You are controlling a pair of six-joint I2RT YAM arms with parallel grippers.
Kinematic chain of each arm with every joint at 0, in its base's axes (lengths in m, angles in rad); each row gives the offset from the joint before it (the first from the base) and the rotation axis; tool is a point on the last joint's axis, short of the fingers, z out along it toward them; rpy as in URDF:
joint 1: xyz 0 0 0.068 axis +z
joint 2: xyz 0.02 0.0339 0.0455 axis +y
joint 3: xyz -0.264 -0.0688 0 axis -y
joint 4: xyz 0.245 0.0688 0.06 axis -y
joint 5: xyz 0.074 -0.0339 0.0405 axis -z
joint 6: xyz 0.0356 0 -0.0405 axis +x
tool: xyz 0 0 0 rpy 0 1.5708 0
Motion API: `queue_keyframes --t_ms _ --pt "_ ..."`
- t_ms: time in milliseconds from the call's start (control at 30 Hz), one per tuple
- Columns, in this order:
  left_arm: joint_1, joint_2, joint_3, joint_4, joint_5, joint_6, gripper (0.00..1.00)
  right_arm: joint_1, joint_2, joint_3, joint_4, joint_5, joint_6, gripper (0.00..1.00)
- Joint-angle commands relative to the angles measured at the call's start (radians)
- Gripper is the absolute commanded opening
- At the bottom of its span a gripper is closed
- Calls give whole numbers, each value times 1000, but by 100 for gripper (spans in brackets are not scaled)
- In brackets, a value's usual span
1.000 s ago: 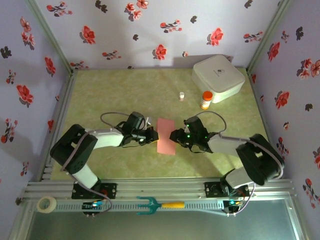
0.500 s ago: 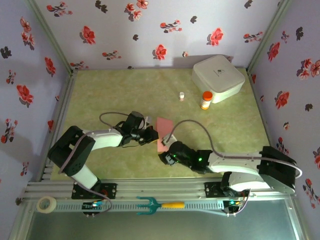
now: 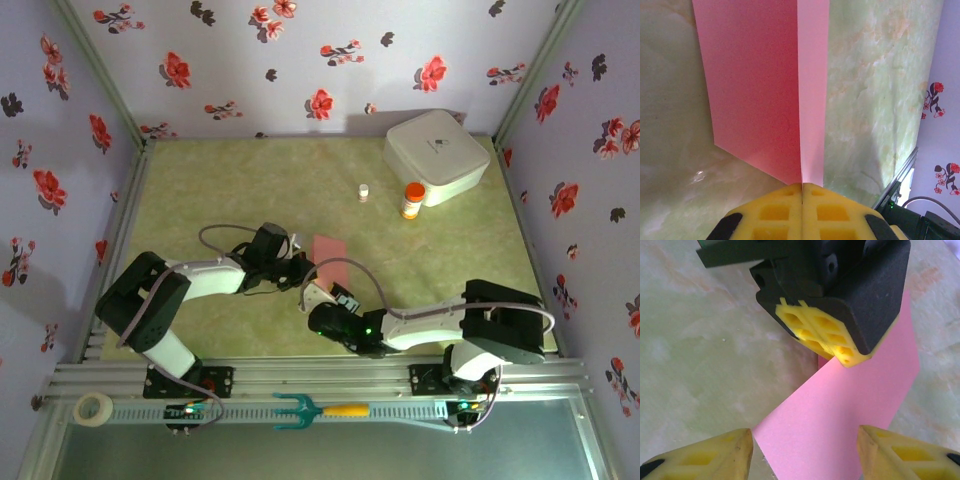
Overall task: Fold a paper plane with a square sheet of paper (pick it up from the middle)
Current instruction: Third fold the triangle at the center of the table.
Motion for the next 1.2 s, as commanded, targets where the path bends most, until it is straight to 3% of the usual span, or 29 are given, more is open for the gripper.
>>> queue_keyframes --t_ms 0,167,467,867,1033,1100,1167 --pt "9 -8 -5 -4 15 -14 0 14 14 24 19 43 -17 57" --pt "11 -9 -5 -5 16 -12 0 20 10 8 22 47 -6 51" --pt "10 -7 -6 -4 16 -12 0 20 -22 -17 25 50 29 30" --pt "10 -8 -5 -8 15 -11 0 20 -25 -17 8 55 61 10" --pt "12 -13 -7 -8 11 -12 0 20 -34 -18 5 47 78 6" --pt "12 -18 -7 -11 9 -14 13 17 -39 -20 5 35 83 2" --pt "15 -31 -10 -22 -6 -12 17 13 -43 -22 -4 20 95 2"
